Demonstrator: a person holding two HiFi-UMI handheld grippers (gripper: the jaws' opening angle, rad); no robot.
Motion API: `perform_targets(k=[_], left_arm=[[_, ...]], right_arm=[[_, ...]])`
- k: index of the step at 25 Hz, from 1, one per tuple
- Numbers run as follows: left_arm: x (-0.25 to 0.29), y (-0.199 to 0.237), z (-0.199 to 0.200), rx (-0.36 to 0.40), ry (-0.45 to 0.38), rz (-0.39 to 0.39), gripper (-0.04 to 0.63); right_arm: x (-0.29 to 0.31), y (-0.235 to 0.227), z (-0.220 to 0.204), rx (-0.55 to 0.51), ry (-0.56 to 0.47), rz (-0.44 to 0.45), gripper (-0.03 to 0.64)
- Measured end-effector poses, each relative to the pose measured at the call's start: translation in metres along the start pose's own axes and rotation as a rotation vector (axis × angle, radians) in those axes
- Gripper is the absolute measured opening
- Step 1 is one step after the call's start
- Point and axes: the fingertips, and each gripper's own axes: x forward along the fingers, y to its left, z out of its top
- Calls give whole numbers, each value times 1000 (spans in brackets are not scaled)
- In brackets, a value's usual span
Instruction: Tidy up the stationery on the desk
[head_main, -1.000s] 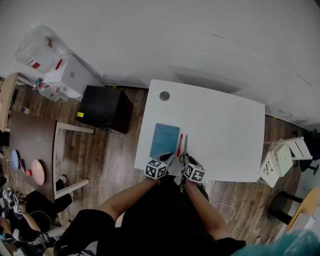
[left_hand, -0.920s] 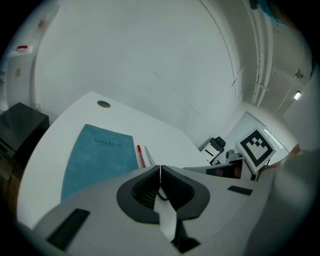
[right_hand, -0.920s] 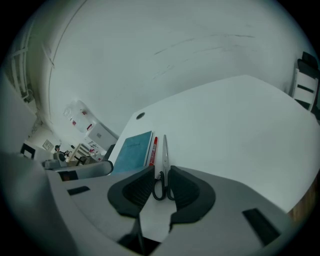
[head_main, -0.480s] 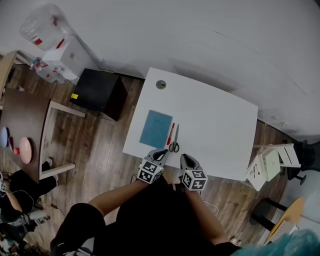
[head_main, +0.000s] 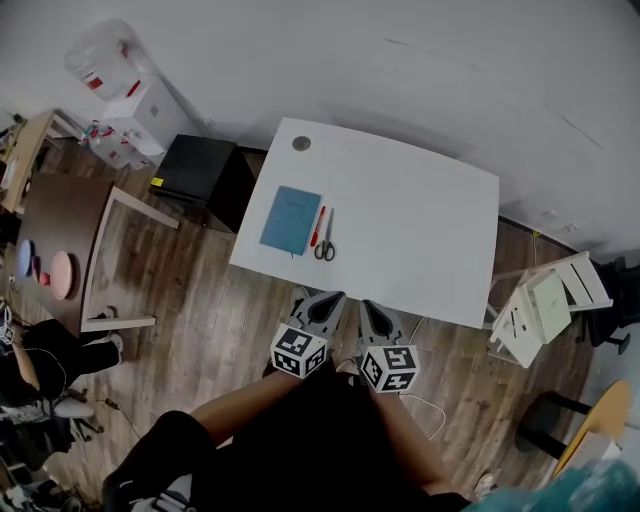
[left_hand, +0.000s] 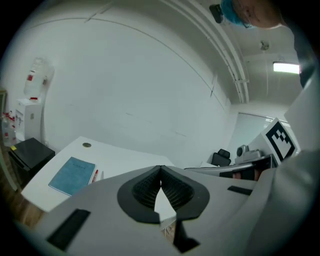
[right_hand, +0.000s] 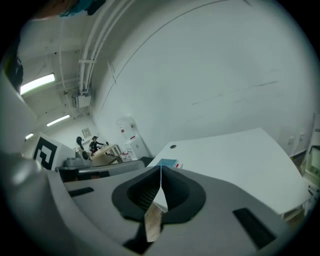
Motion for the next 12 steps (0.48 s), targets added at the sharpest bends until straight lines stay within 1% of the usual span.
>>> perform_targets(k=[1,3,5,7,10,12], left_arm=[[-8,-18,3,5,-25,8,14],[-22,-50,8,25,-70,32,14],[-37,-79,11,55,-109,50,14],[-53,-104,15,107,-140,57,14],[-71,-130,23,174,-170,66,14],[-80,-139,28,185,-192,81,14]], right_arm=[[-19,1,2,13,-27,5,35],[-53,2,5,4,-71,2,35],[-82,4,7,-30,-103,-20,35],[-106,6,11,-70,-141,-46,35],[-135,13,23,-116,-202,-67,35],[-151,19,31,-142,-239,-81,35]])
